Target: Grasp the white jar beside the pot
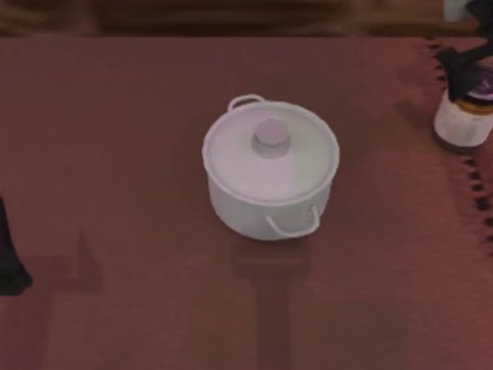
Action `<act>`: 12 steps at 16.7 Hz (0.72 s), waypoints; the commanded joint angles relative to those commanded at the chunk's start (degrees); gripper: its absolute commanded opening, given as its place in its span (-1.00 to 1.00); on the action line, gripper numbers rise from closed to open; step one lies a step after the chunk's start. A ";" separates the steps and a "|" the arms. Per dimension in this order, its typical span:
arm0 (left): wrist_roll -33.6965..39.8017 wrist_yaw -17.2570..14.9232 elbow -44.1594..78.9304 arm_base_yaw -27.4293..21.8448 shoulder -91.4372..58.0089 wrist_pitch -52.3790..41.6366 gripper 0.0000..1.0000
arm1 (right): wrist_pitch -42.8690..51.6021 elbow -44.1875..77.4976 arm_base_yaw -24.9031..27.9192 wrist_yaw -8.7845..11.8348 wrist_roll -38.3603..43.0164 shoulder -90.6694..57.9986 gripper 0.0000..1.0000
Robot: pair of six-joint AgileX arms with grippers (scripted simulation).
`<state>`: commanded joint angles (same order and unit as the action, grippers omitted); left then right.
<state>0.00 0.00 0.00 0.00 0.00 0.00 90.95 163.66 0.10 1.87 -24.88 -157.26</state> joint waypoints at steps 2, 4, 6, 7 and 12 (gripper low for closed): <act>0.00 0.00 0.00 0.00 0.00 0.00 1.00 | -3.21 -4.31 0.13 0.01 0.07 0.98 1.00; 0.00 0.00 0.00 0.00 0.00 0.00 1.00 | -7.06 -9.50 0.21 0.01 0.20 2.07 1.00; 0.00 0.00 0.00 0.00 0.00 0.00 1.00 | -10.57 -14.01 0.31 0.02 0.27 2.93 1.00; 0.00 0.00 0.00 0.00 0.00 0.00 1.00 | -11.87 -15.50 0.34 0.02 0.30 3.23 1.00; 0.00 0.00 0.00 0.00 0.00 0.00 1.00 | -12.97 -16.68 0.37 0.02 0.33 3.48 1.00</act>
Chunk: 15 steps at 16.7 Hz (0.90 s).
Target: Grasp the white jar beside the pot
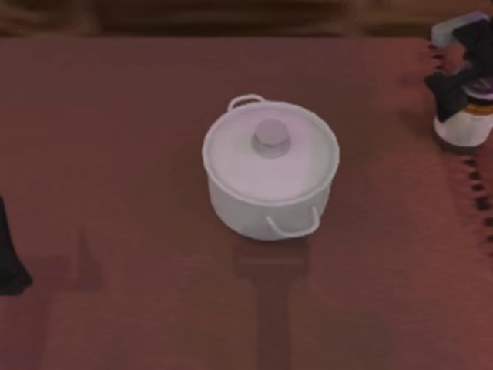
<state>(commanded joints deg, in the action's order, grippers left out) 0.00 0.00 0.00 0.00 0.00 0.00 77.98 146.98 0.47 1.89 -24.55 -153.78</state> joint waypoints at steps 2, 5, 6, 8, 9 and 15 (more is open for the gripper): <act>0.00 0.00 0.00 0.00 0.00 0.00 1.00 | 0.00 0.00 0.00 0.00 0.00 0.00 0.70; 0.00 0.00 0.00 0.00 0.00 0.00 1.00 | 0.00 0.00 0.00 0.00 0.00 0.00 0.25; 0.00 0.00 0.00 0.00 0.00 0.00 1.00 | 0.00 0.00 0.00 0.00 0.00 0.00 0.10; 0.00 0.00 0.00 0.00 0.00 0.00 1.00 | 0.00 0.00 0.00 0.00 0.00 0.00 -0.21; 0.00 0.00 0.00 0.00 0.00 0.00 1.00 | 0.00 0.00 0.00 0.00 0.00 0.00 -0.36; 0.00 0.00 0.00 0.00 0.00 0.00 1.00 | 0.00 0.00 0.00 0.00 0.00 0.00 -1.00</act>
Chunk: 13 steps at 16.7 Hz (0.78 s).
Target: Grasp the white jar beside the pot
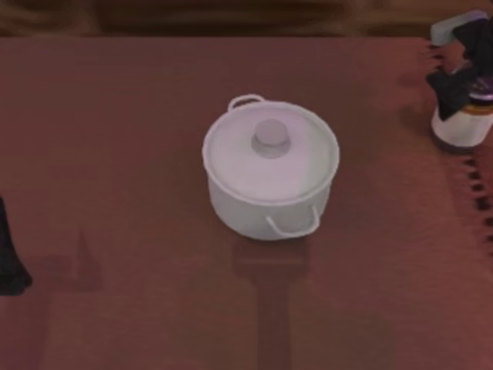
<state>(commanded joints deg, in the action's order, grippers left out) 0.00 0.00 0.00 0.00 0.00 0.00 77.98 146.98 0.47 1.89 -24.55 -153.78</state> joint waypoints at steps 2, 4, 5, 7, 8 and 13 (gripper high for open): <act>0.00 0.00 0.00 0.00 0.00 0.00 1.00 | 0.00 0.00 0.00 0.00 0.00 0.00 -1.00; 0.00 0.00 0.00 0.00 0.00 0.00 1.00 | 0.00 0.00 0.00 0.00 0.00 0.00 -1.00; 0.00 0.00 0.00 0.00 0.00 0.00 1.00 | 0.00 0.00 0.00 0.00 0.00 0.00 -1.00; 0.00 0.00 0.00 0.00 0.00 0.00 1.00 | 0.02 0.01 -0.23 0.02 0.10 -0.02 -1.00; 0.00 0.00 0.00 0.00 0.00 0.00 1.00 | 0.01 -0.13 -0.21 0.02 0.08 0.12 -1.00; 0.00 0.00 0.00 0.00 0.00 0.00 1.00 | -0.91 -9.60 0.11 0.14 0.17 9.36 -1.00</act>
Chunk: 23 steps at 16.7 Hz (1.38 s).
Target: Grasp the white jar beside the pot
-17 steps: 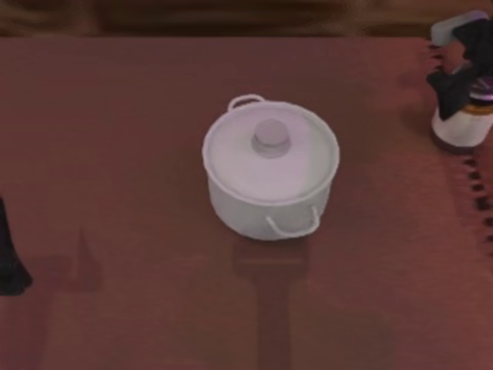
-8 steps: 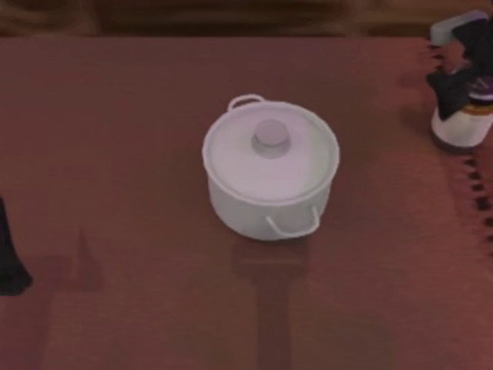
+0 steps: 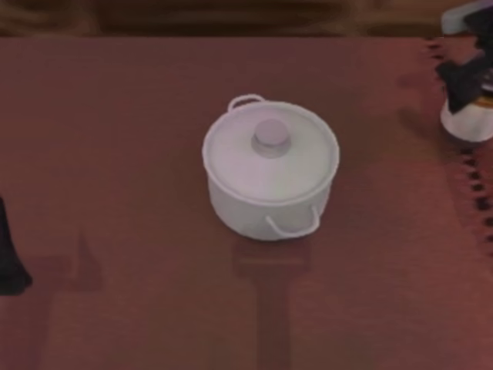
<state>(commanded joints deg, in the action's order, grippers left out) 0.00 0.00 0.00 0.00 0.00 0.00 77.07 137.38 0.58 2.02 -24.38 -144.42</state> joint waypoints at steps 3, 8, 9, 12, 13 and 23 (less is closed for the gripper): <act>0.00 0.00 0.00 0.00 0.00 0.00 1.00 | -0.77 -11.15 0.21 0.11 0.12 10.10 -1.00; 0.00 0.00 0.00 0.00 0.00 0.00 1.00 | -1.28 -24.34 0.65 0.23 0.08 22.39 -1.00; 0.00 0.00 0.00 0.00 0.00 0.00 1.00 | -1.29 -25.18 0.69 0.24 0.07 23.20 -1.00; 0.00 0.00 0.00 0.00 0.00 0.00 1.00 | -1.29 -25.42 0.70 0.25 0.07 23.44 -1.00; 0.00 0.00 0.00 0.00 0.00 0.00 1.00 | -1.24 -25.23 0.35 0.27 0.18 23.26 -1.00; 0.00 0.00 0.00 0.00 0.00 0.00 1.00 | -7.73 -30.90 9.35 -2.11 24.53 23.05 -1.00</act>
<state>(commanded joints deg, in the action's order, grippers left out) 0.00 0.00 0.00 0.00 0.00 0.00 69.34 106.48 9.93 -0.08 0.15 -121.37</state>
